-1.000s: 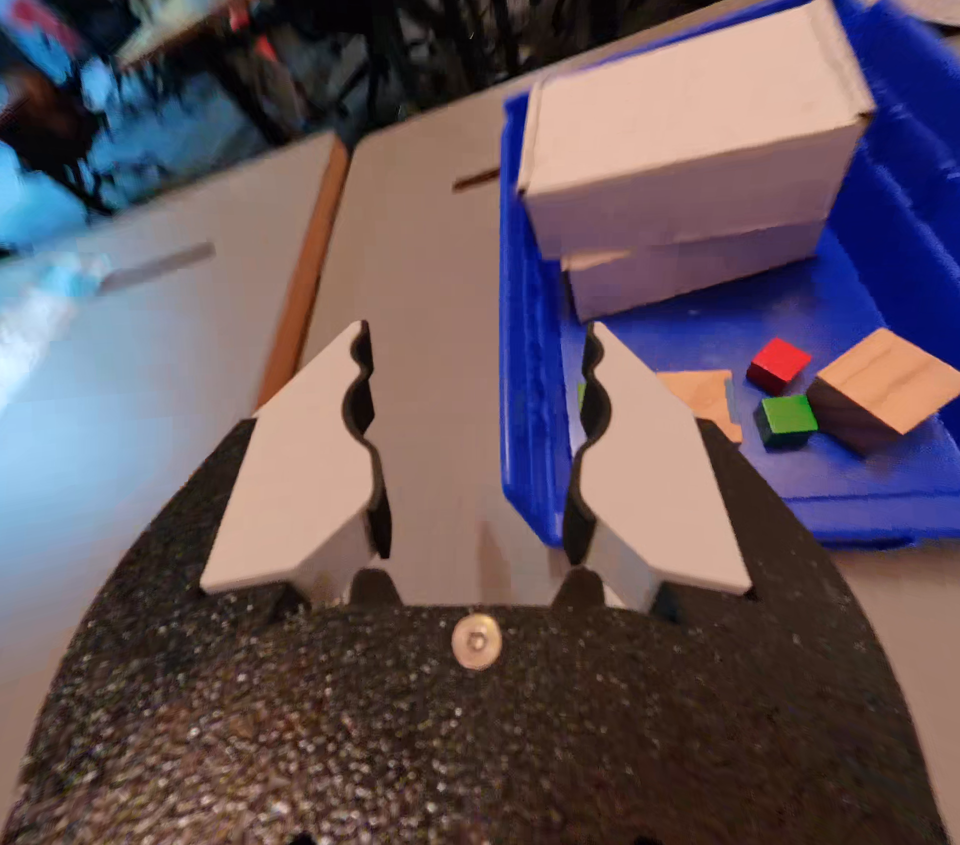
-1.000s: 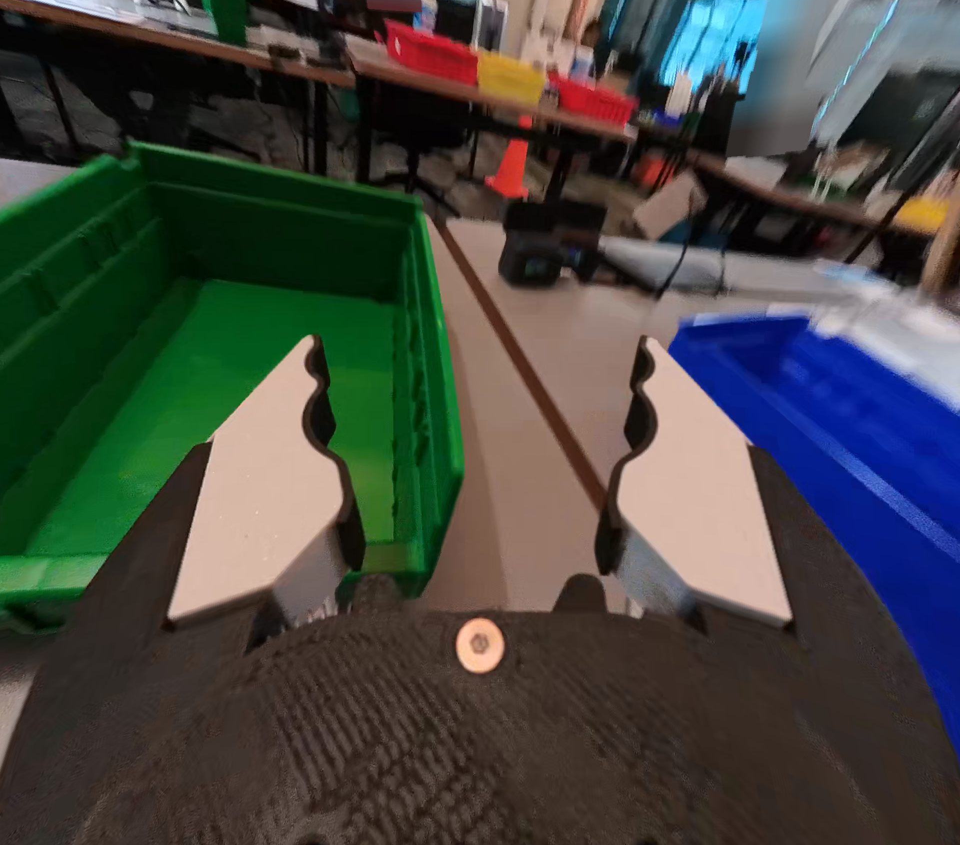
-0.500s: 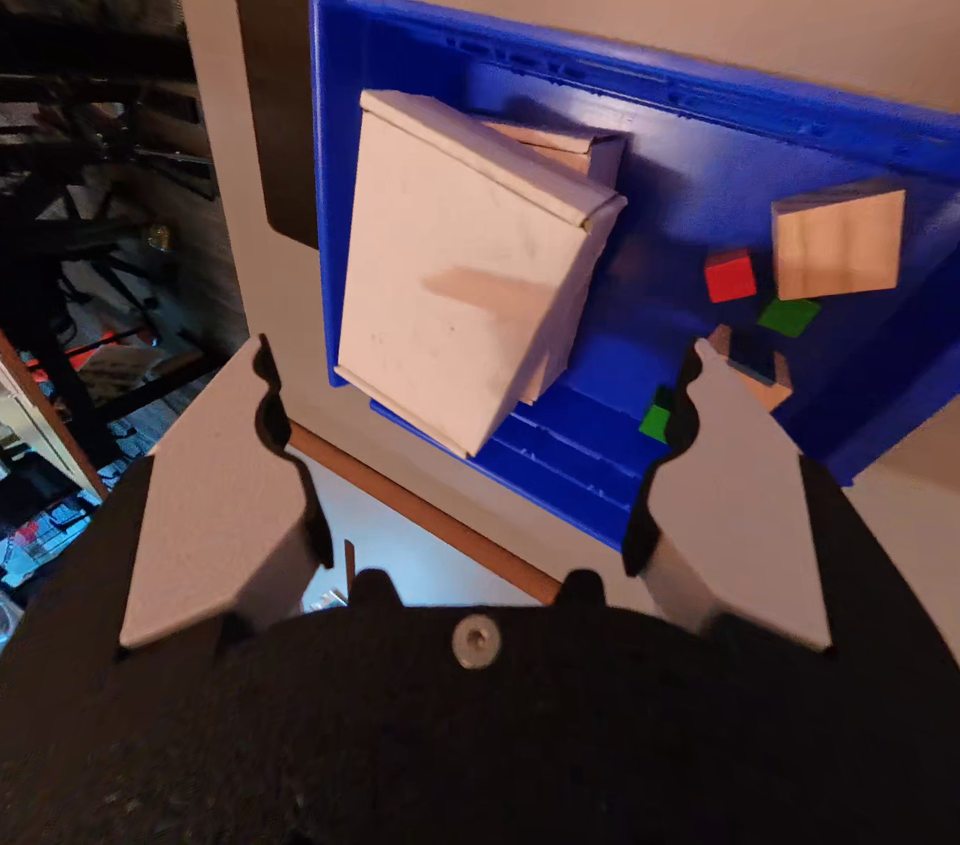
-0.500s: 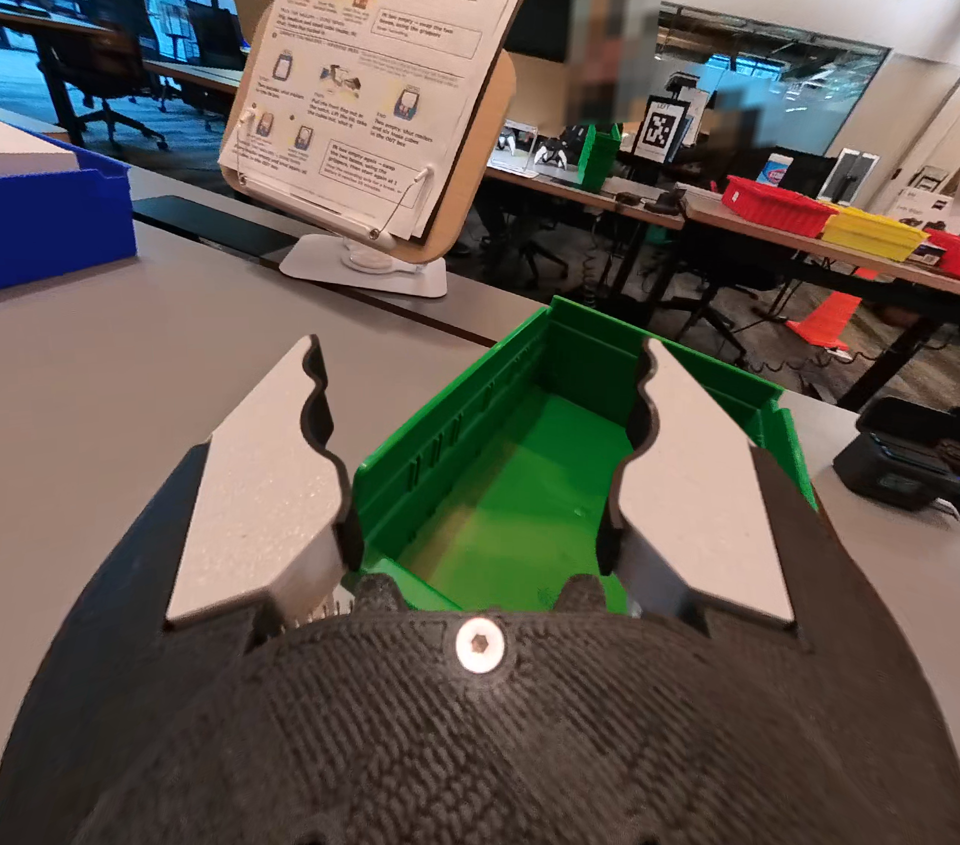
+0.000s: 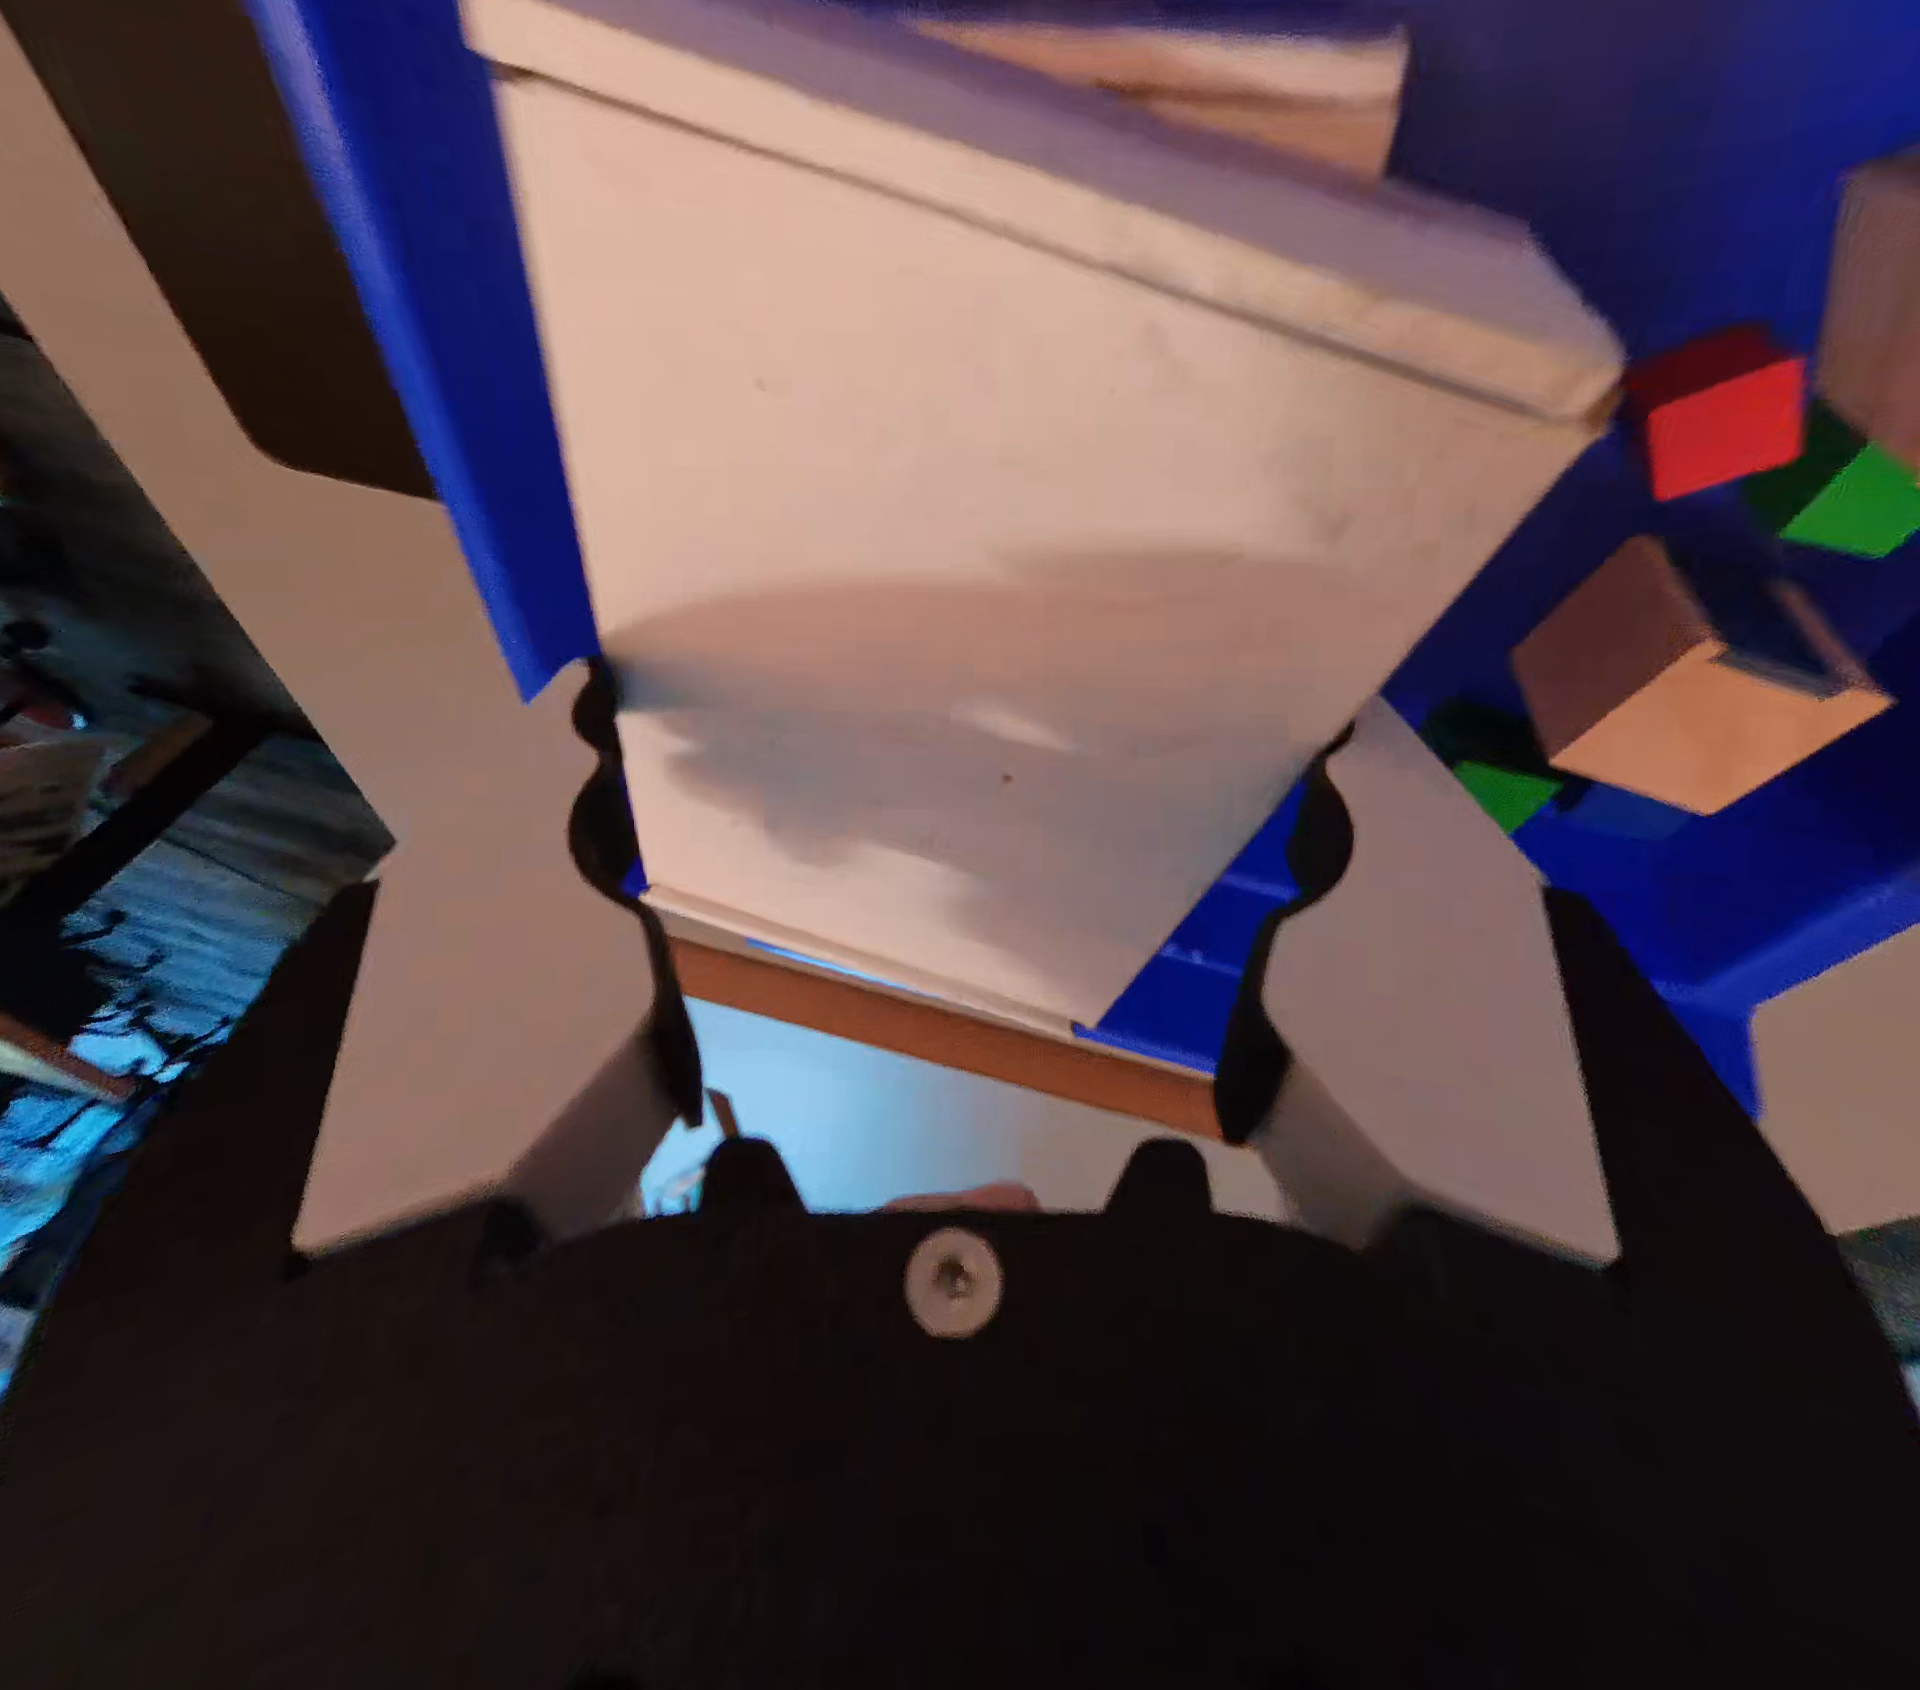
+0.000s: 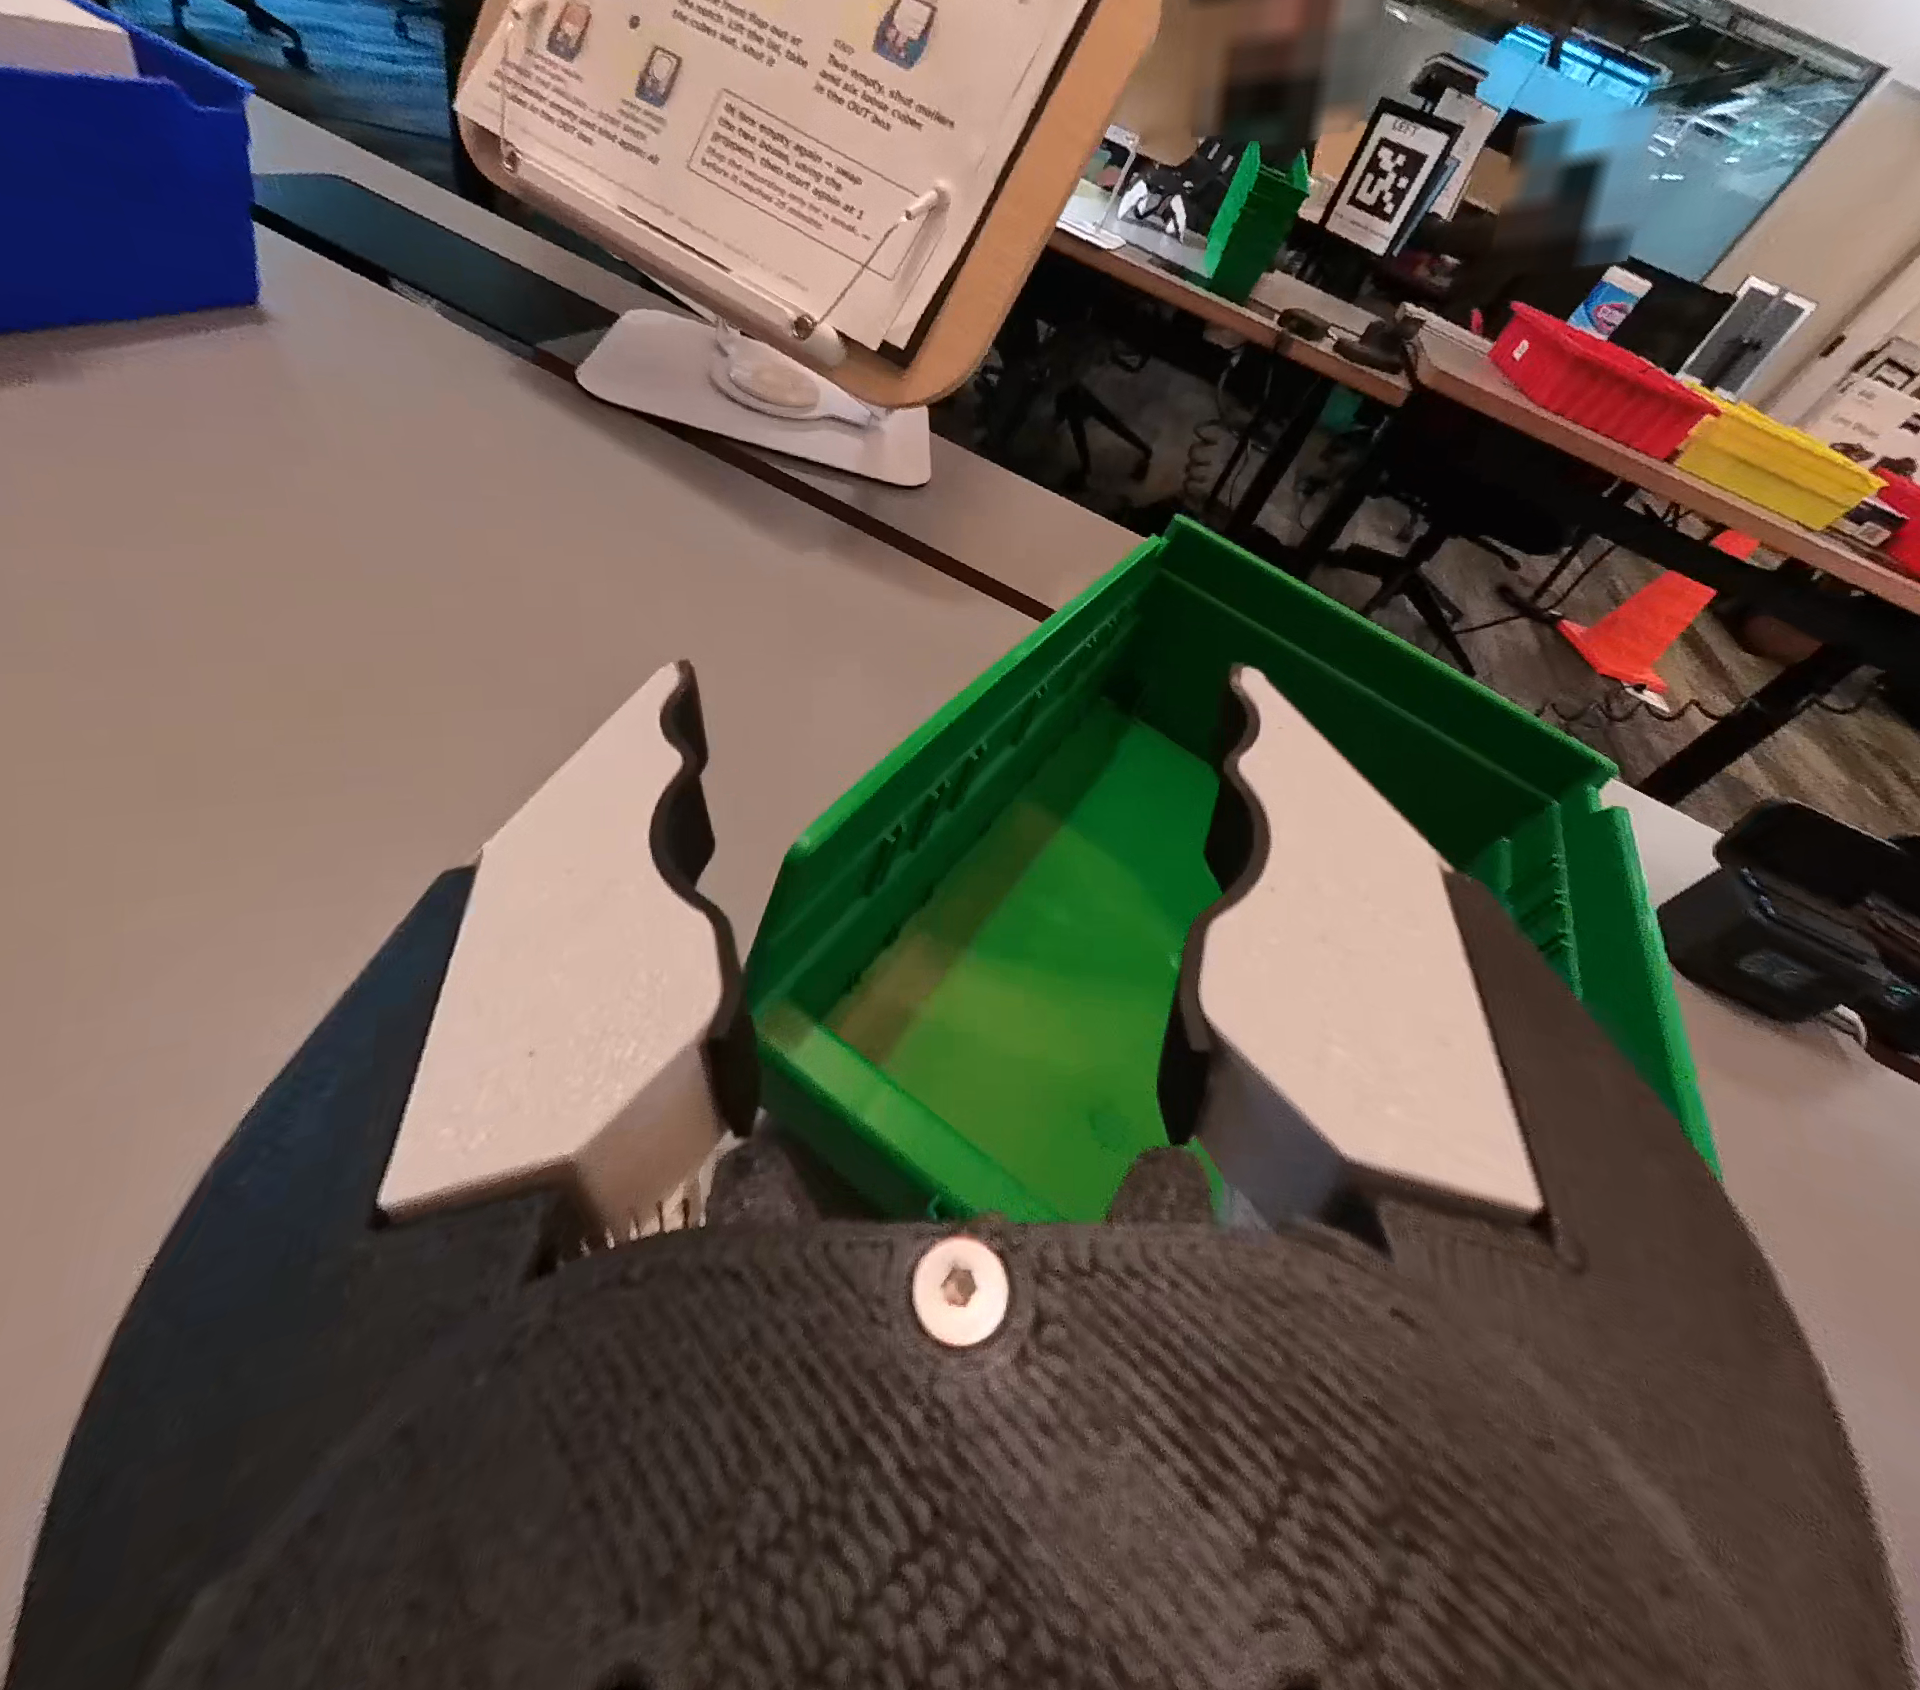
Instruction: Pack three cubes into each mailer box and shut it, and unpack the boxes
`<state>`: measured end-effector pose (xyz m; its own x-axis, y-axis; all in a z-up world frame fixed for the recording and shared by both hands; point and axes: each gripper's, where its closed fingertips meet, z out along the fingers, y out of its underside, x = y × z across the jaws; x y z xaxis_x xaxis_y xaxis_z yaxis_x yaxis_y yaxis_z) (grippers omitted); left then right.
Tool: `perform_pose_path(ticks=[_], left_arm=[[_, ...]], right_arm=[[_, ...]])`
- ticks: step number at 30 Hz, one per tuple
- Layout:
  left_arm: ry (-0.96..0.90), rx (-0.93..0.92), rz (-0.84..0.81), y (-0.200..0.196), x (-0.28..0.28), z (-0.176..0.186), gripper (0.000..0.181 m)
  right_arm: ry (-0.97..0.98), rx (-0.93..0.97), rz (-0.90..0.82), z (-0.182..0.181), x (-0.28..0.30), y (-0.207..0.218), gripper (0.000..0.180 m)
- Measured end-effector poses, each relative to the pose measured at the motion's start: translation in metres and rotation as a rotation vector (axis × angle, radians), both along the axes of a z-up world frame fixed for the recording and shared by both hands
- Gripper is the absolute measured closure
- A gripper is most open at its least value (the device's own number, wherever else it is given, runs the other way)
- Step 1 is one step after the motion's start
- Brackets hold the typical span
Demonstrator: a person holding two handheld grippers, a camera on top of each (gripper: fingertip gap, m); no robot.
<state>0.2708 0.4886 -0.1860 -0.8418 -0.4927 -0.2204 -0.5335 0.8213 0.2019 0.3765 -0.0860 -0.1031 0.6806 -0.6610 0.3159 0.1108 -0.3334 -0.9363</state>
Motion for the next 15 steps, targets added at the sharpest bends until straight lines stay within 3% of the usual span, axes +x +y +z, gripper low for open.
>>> perform_pose_path(ticks=[2, 8, 11, 15], left_arm=[[0.019, 0.044, -0.02, 0.007, 0.0, -0.009, 0.043], [0.055, 0.094, 0.028, 0.014, -0.006, -0.005, 0.044], [0.04, 0.16, -0.016, 0.015, -0.015, 0.015, 0.046], [-0.043, 0.131, 0.049, -0.015, -0.026, 0.065, 0.047]], right_arm=[[0.007, -0.016, -0.012, -0.005, 0.002, -0.002, 0.082], [0.018, -0.034, -0.032, -0.01, 0.006, -0.003, 0.085], [-0.003, -0.045, -0.024, -0.007, 0.002, 0.001, 0.086], [-0.03, -0.029, -0.004, 0.003, -0.005, 0.008, 0.089]])
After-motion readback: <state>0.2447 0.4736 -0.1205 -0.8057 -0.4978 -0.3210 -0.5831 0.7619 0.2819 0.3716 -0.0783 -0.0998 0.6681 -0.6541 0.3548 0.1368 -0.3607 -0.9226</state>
